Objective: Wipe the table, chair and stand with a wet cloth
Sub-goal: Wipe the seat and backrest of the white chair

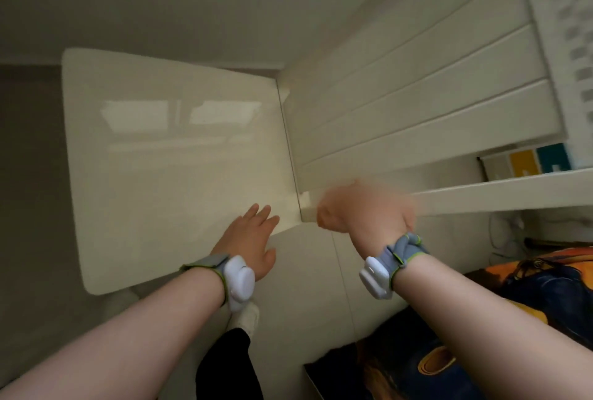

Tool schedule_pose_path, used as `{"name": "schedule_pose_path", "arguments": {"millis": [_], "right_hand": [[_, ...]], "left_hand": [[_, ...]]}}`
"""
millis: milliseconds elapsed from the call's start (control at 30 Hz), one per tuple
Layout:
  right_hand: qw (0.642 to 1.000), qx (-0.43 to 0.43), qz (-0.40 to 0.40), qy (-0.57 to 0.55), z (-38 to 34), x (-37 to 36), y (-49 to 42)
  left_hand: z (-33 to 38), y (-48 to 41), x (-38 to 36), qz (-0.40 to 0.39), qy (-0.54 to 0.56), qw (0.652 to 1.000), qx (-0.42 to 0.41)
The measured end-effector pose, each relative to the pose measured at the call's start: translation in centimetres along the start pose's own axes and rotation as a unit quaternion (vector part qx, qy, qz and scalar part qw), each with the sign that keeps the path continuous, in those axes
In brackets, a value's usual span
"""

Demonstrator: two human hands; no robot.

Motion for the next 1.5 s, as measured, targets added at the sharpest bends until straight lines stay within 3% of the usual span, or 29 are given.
{"name": "schedule_pose_path", "arguments": {"millis": [133,300,400,533,667,800,967,1033,1200,1300,1500], "right_hand": [[0.998,-0.017,0.067,-0.001,2.4,5.0,3.3],[0.994,-0.041,0.096,0.032,5.5,8.0,7.0],[0.992,-0.072,0.104,-0.012,7.4,8.5,9.1],[0.979,-0.08,0.174,-0.073,9.3,9.7,11.6],[0.945,-0.08,0.307,-0.084,11.1,12.8,14.3],[0.926,-0.124,0.357,0.005,12.2,16.1,17.0],[0.875,-0.205,0.436,-0.041,15.2,17.8,21.3],[0.874,-0.216,0.419,-0.117,16.9,17.1,21.1],[0.909,-0.121,0.306,-0.257,18.8,17.1,17.1],[0.9,-0.095,0.271,-0.328,20.1,17.0,17.3],[0.911,-0.063,0.161,-0.373,21.0,17.3,13.4]], "left_hand": [[4.0,1.7,3.7,0.021,-0.016,0.999,-0.029],[9.5,3.7,9.4,0.084,-0.04,0.992,-0.083],[11.8,4.7,12.6,0.117,-0.06,0.986,-0.101],[14.3,5.6,15.1,0.141,-0.056,0.982,-0.116],[16.5,6.4,17.0,0.168,-0.045,0.977,-0.126],[18.2,7.5,18.0,0.179,-0.034,0.975,-0.127],[20.5,8.3,19.3,0.2,-0.036,0.971,-0.122],[21.6,8.6,19.8,0.211,-0.031,0.97,-0.113],[24.7,8.9,20.6,0.229,-0.015,0.97,-0.082],[26.5,9.4,20.8,0.236,0.006,0.97,-0.061],[27.8,10.1,22.7,0.257,0.002,0.965,-0.051]]}}
Point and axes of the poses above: each hand's wrist, its own y-axis away from the middle knuckle, its own x-axis out of the back of the hand, z = x × y, the point moved 7 cm from there along -y, towards the middle knuckle, and after that the axes turned 4 degrees about x, right-handed, at the moved point
